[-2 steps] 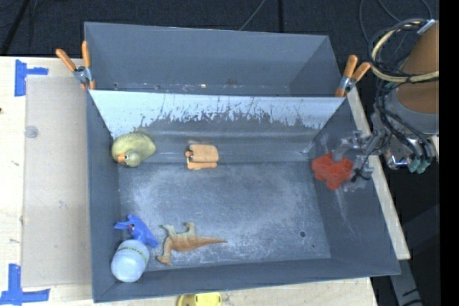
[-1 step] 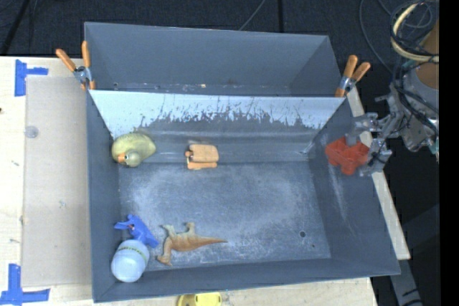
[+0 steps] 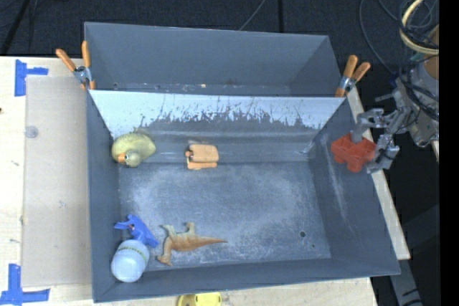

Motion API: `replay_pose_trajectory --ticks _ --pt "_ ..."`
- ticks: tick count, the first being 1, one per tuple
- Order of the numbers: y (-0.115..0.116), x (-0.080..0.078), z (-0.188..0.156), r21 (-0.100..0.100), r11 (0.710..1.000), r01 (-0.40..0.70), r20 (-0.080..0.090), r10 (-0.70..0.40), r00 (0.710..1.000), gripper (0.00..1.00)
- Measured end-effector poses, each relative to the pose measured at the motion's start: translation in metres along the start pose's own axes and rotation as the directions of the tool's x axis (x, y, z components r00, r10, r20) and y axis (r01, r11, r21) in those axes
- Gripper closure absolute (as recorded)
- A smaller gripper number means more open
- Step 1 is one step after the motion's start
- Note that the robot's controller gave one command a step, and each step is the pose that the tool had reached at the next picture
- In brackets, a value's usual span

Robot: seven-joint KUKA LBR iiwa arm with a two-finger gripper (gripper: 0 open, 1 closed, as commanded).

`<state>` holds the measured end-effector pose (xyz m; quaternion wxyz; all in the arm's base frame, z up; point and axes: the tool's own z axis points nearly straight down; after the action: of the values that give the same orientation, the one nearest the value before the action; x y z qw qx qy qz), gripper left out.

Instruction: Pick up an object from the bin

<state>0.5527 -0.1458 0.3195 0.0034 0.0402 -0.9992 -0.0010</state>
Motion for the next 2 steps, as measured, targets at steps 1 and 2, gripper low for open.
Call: replay_pose_trajectory --ticks 1,2 --pt "0.001 -0.008 0.038 0.002 1.0 0.005 0.006 -0.005 1.0 0.0" --pt "0.003 -0.003 0.059 -0.007 1.0 0.003 -0.017 -0.003 1.0 0.0"
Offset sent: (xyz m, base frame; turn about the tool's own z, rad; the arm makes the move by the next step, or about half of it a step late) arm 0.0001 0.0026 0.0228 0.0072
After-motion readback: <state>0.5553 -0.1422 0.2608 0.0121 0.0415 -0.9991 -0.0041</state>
